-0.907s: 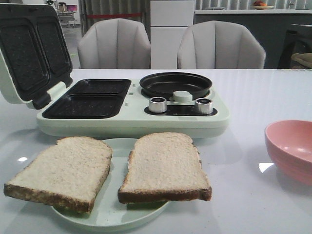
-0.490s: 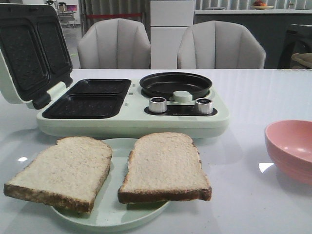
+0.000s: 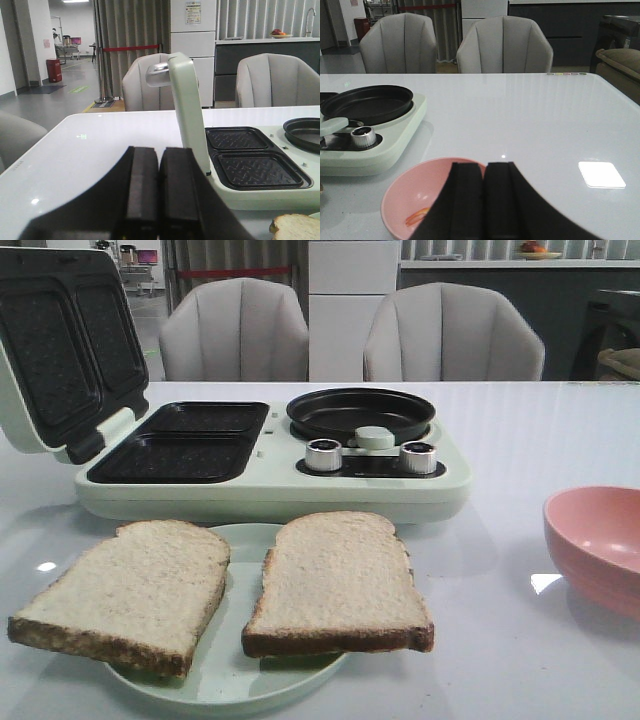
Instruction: Make breakfast with bread and shrimp
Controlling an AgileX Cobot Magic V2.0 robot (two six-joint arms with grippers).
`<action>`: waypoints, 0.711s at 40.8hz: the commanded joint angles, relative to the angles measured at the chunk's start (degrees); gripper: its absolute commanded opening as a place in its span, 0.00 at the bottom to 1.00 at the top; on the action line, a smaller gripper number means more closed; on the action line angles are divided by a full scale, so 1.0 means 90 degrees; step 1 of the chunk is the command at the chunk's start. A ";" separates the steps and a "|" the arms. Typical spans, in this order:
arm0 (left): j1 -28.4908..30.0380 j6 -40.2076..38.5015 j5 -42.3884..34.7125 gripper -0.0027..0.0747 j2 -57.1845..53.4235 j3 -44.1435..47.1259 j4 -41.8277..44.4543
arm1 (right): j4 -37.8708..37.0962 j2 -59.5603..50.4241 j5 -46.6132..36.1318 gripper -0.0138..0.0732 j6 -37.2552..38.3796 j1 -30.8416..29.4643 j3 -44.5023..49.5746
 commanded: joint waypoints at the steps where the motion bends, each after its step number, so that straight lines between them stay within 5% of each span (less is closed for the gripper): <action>1: -0.0037 -0.0050 -0.0591 0.16 -0.0100 0.0192 -0.0019 | 0.0000 -0.0123 -0.0602 0.22 -0.0012 -0.0056 -0.0122; 20: -0.0037 -0.0050 -0.0825 0.16 -0.0100 0.0178 -0.0008 | -0.0005 -0.0123 -0.0595 0.22 -0.0012 -0.0056 -0.0139; 29: -0.0048 -0.0050 -0.0721 0.16 -0.0100 -0.0484 0.0133 | 0.0001 -0.0115 -0.0158 0.22 -0.0012 -0.0056 -0.0999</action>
